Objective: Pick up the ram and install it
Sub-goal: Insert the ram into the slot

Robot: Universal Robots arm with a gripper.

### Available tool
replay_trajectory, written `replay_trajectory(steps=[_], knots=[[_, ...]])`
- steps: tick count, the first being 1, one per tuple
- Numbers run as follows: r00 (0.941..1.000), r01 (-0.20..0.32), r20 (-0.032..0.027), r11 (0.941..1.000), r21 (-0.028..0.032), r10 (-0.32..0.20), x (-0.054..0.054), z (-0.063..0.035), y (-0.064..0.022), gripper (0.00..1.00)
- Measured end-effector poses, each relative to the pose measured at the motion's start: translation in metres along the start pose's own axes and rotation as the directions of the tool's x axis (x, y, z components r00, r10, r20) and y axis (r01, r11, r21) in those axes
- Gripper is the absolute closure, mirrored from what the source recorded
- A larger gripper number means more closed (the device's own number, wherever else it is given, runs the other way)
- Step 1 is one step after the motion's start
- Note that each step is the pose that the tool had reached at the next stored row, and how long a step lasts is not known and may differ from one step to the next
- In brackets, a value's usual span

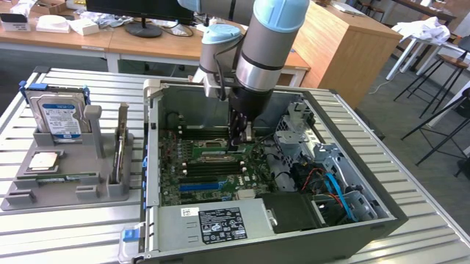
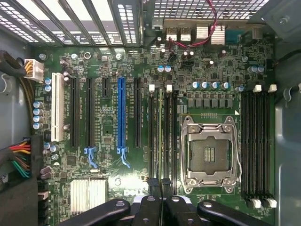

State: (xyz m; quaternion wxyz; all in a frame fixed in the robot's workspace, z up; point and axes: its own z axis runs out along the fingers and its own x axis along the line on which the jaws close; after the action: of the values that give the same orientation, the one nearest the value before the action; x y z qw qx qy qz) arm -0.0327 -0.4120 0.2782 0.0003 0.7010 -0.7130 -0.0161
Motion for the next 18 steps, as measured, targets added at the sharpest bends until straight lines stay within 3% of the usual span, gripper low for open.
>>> replay_trajectory(steps=[18], knots=[[1.0000, 0.000, 0.0001, 1.0000, 0.0000, 0.000, 0.0002, 0.0087, -0.0002, 0.89]])
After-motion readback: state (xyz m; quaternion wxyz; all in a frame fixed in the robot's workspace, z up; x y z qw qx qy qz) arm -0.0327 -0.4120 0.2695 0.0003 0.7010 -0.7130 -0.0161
